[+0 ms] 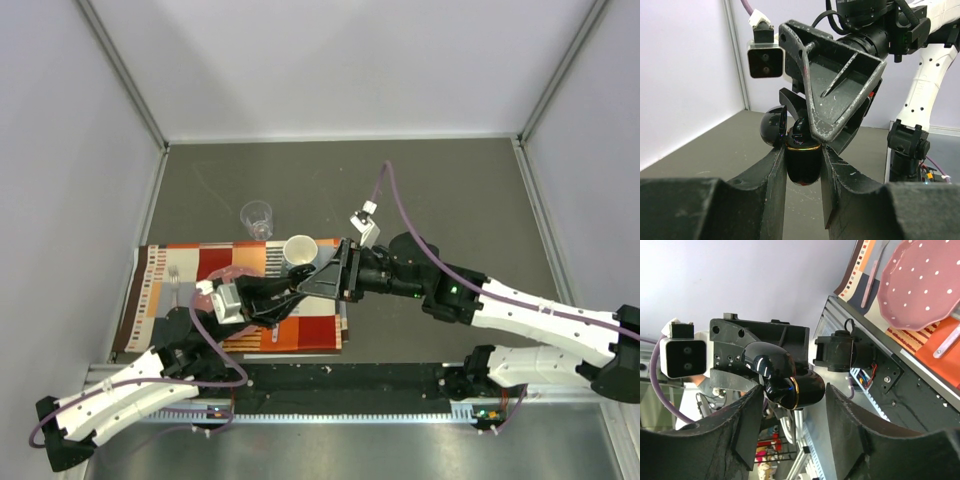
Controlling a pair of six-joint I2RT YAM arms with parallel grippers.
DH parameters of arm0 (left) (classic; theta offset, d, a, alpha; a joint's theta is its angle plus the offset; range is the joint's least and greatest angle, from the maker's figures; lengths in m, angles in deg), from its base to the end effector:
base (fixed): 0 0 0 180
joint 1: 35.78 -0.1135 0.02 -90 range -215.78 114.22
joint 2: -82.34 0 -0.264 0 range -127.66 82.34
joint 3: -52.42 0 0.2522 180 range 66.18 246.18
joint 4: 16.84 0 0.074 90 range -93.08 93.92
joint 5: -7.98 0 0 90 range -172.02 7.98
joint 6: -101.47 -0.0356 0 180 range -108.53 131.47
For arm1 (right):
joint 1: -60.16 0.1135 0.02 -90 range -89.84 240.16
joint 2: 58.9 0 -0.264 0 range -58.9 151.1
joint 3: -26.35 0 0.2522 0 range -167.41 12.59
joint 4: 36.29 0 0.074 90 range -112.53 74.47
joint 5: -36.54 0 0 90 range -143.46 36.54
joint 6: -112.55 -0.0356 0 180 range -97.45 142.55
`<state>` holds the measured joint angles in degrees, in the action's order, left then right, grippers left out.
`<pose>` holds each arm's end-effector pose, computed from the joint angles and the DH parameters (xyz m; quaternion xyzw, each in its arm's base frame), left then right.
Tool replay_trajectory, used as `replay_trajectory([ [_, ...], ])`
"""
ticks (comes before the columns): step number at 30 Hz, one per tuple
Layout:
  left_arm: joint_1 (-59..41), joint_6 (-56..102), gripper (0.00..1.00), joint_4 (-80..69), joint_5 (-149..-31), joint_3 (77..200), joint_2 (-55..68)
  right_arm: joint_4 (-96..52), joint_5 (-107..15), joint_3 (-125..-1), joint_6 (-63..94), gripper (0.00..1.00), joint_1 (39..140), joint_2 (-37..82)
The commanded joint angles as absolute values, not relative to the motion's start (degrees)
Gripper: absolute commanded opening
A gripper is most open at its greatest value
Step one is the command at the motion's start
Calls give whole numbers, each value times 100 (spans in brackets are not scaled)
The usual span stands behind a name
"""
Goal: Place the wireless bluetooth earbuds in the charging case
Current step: Adjust the earbud with the charging case.
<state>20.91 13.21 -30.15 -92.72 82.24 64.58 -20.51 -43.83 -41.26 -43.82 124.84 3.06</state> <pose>0.0569 -0.0986 0.2934 0.3155 0.4359 -0.4542 0.7101 0.1034 0.2324 0.3522 -0.0426 0.7648 0.6088 0.2064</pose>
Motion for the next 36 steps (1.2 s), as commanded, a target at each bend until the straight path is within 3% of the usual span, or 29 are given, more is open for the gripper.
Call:
replay_trajectory([
  [1, 2082, 1200, 0, -3419, -9397, 8236, 6459, -2595, -4247, -4033, -4548, 50, 12396, 289],
  [6, 2082, 1191, 0, -3428, -9424, 8183, 6494, -2727, -4265, -3953, -4627, 45, 12335, 263],
  [10, 2082, 1209, 0, -3419, -9397, 8157, 6529, -2868, -4291, -3892, -4697, 57, 12300, 193],
  [15, 2082, 1235, 0, -3410, -9406, 8139, 6556, -2947, -4317, -3839, -4750, 57, 12256, 175],
  [36, 2082, 1569, 0, -3199, -9160, 8148, 6459, -2886, -4054, -4155, -3889, 14, 12247, 368],
])
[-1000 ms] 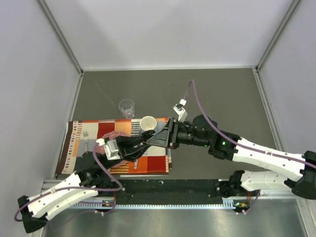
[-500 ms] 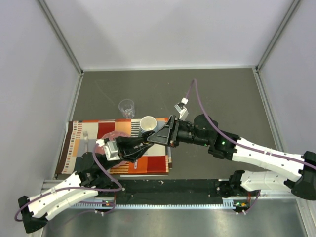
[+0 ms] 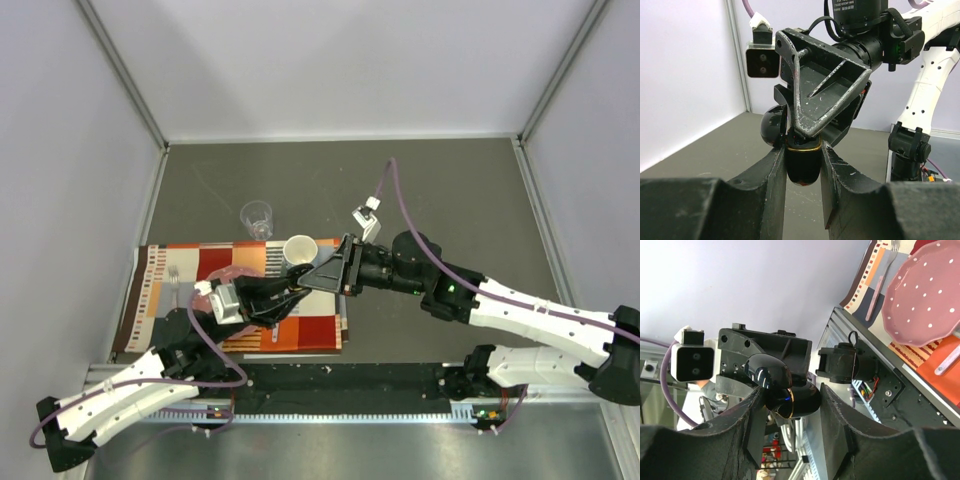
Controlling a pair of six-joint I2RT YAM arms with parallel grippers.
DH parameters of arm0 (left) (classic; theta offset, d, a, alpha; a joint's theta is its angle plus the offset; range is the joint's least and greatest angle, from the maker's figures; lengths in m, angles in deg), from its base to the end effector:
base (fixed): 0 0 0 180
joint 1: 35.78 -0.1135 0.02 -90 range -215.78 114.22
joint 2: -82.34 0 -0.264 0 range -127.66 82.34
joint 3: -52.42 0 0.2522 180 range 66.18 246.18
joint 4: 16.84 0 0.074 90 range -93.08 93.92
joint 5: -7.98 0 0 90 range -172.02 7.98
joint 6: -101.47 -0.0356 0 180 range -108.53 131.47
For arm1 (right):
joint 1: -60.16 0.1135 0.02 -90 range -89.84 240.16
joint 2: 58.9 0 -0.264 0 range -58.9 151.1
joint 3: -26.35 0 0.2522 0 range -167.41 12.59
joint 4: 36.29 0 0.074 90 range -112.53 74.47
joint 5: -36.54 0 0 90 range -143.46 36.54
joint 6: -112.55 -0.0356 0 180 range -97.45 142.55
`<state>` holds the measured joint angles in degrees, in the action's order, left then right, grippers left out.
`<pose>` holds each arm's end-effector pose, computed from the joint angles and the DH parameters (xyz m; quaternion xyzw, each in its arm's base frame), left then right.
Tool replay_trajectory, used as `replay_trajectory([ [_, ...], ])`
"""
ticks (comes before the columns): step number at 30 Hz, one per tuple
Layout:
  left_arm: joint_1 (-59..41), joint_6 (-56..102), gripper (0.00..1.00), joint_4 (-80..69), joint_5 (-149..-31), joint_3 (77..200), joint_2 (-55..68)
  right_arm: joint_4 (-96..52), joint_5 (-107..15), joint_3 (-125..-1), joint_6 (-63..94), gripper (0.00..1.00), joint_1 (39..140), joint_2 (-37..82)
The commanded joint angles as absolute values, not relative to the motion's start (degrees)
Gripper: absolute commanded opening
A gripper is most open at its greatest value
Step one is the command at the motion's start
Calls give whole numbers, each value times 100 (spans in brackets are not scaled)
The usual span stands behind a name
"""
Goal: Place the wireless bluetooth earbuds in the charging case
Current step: Adjust the earbud with the charging case.
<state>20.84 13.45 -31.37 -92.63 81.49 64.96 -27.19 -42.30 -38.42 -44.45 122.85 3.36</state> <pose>0.0566 -0.0978 0.2916 0.3112 0.4313 -0.4563 0.7134 0.1119 0.2318 0.3457 -0.0367 0.7449 0.6302 0.2157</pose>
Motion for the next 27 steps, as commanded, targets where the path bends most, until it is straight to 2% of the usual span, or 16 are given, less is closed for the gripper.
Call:
replay_trajectory([
  [1, 2082, 1586, 0, -3199, -9160, 8148, 6441, -2842, -4045, -4225, -3810, 13, 12247, 403],
  [16, 2082, 1727, 0, -3120, -9116, 8139, 6318, -2270, -4194, -4639, -2632, 12, 12370, 394],
  [19, 2082, 1710, 0, -3138, -9099, 8121, 6336, -2270, -4221, -4595, -2632, 26, 12370, 368],
  [20, 2091, 1710, 0, -3138, -9072, 8113, 6327, -2270, -4229, -4586, -2640, 37, 12361, 359],
  [23, 2082, 1710, 0, -3138, -9028, 8104, 6353, -2270, -4343, -4551, -2658, 51, 12370, 272],
  [27, 2082, 1780, 0, -3129, -8993, 8086, 6362, -2279, -4545, -4507, -2667, 59, 12361, 140],
])
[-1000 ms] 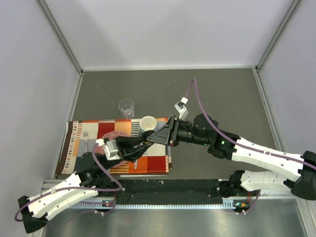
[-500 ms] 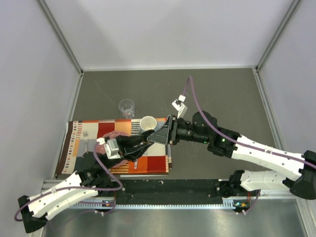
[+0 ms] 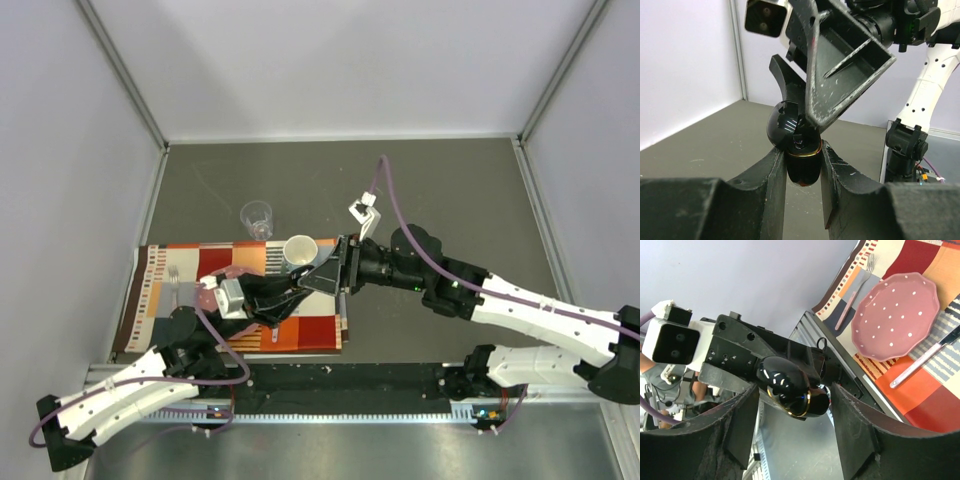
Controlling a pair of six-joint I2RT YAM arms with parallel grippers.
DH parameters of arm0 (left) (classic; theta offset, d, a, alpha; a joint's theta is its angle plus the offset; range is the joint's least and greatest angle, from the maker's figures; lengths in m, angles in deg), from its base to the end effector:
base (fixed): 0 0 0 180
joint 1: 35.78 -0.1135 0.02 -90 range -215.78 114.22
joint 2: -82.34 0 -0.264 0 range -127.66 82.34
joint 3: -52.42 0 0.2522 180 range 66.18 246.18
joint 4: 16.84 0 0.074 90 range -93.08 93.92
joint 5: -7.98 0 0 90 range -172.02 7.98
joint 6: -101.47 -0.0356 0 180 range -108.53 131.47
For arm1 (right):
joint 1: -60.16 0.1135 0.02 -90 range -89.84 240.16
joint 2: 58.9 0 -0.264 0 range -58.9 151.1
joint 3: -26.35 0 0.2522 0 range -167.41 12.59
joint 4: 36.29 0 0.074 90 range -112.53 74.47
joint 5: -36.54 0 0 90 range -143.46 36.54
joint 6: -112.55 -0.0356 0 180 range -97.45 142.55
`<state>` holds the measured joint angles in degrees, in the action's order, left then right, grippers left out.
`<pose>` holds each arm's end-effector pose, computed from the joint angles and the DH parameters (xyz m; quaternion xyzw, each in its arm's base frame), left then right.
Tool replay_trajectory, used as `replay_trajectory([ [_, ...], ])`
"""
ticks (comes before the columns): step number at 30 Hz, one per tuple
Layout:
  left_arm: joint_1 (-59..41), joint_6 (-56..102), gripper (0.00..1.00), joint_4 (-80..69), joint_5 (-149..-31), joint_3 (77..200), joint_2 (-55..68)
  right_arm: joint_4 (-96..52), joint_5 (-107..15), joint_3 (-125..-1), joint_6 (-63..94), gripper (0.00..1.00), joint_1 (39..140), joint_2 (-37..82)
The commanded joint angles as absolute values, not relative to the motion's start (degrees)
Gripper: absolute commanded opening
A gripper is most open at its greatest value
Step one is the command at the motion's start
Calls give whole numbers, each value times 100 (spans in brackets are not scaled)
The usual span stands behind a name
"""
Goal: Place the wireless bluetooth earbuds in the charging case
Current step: Adjust the earbud with the charging case.
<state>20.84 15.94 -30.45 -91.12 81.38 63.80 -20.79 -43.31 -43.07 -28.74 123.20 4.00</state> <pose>0.0599 -0.1012 0.2875 0.2983 0.4582 -0.4621 0.6982 0.1114 0.2328 0.3601 -0.1347 0.7475 0.5801 0.2943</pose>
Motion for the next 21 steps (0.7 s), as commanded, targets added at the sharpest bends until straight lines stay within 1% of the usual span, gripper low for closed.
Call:
replay_trajectory([
  [1, 2082, 1789, 0, -3138, -8993, 8086, 6371, -2288, -4581, -4490, -2676, 60, 12370, 113],
  [10, 2082, 1806, 0, -3164, -9116, 8121, 6380, -2341, -4625, -4402, -2869, 61, 12361, 34],
  [12, 2082, 1798, 0, -3164, -9168, 8156, 6362, -2332, -4608, -4402, -2922, 58, 12361, 60],
  [17, 2082, 1797, 0, -3103, -9169, 8227, 6380, -2323, -4529, -4402, -2948, 56, 12361, 96],
  [21, 2082, 1797, 0, -3085, -9134, 8253, 6406, -2314, -4406, -4428, -2974, 58, 12370, 113],
])
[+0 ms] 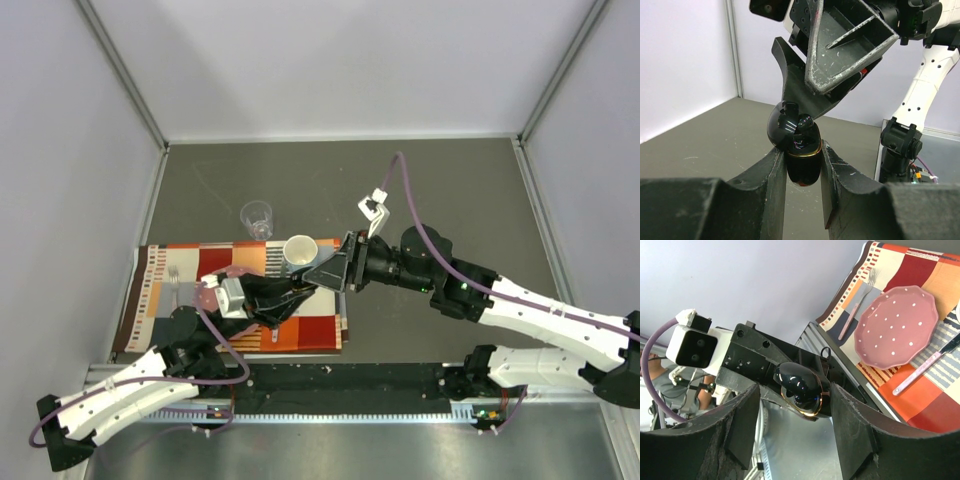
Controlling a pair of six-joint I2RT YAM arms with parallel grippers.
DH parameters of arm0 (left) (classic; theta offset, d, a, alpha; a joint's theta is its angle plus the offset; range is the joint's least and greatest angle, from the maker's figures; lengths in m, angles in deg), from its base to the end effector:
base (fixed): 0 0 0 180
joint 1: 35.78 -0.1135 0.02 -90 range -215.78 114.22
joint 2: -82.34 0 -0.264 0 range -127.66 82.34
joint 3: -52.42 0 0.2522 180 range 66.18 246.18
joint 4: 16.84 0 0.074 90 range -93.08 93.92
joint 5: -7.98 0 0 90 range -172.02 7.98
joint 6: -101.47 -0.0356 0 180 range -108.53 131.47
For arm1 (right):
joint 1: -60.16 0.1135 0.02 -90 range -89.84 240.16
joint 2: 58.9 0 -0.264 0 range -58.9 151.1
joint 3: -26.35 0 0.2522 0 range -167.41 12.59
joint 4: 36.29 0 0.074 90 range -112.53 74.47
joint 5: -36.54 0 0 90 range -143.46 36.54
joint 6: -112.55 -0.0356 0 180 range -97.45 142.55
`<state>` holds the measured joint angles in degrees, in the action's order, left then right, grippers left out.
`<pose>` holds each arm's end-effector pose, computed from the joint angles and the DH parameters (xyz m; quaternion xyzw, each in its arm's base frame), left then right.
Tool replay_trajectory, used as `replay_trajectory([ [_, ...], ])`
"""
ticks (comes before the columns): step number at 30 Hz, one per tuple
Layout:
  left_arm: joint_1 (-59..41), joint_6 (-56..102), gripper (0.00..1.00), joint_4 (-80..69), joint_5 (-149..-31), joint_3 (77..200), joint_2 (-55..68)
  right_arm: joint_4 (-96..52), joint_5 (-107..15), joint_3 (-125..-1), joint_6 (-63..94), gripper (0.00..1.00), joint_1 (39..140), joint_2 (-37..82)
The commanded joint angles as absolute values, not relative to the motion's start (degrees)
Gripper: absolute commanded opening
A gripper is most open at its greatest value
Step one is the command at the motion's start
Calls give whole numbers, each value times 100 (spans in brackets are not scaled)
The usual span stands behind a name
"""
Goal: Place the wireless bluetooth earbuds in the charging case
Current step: Adjust the earbud with the charging case.
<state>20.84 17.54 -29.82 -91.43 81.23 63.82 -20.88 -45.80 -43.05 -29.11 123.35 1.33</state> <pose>0.0601 -0.1018 0.2855 0.2960 0.4664 -0.4715 0.6874 0.1070 0.2222 0.3710 -0.1190 0.7346 0.5881 0.3167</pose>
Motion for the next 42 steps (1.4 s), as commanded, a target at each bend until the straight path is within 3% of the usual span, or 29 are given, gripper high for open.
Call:
replay_trajectory([
  [1, 2082, 1789, 0, -3094, -9107, 8253, 6406, -2297, -4362, -4437, -3001, 61, 12361, 131],
  [7, 2082, 1701, 0, -3146, -9125, 8306, 6380, -2121, -4168, -4489, -3185, 70, 12370, 245],
  [12, 2091, 1639, 0, -3146, -9151, 8350, 6336, -2208, -4107, -4454, -3361, 68, 12361, 350],
  [21, 2082, 1604, 0, -3146, -9125, 8359, 6318, -2569, -3975, -4305, -3616, 50, 12370, 359],
  [28, 2082, 1595, 0, -3155, -9099, 8359, 6283, -2701, -3861, -4208, -3730, 48, 12361, 368],
  [30, 2082, 1595, 0, -3155, -9081, 8367, 6283, -2710, -3817, -4208, -3792, 43, 12361, 385],
  [32, 2082, 1595, 0, -3155, -9098, 8367, 6257, -2736, -3799, -4199, -3844, 32, 12370, 403],
  [42, 2082, 1701, 4, -3164, -8967, 8359, 6283, -3157, -3790, -4015, -4090, 15, 12361, 421],
])
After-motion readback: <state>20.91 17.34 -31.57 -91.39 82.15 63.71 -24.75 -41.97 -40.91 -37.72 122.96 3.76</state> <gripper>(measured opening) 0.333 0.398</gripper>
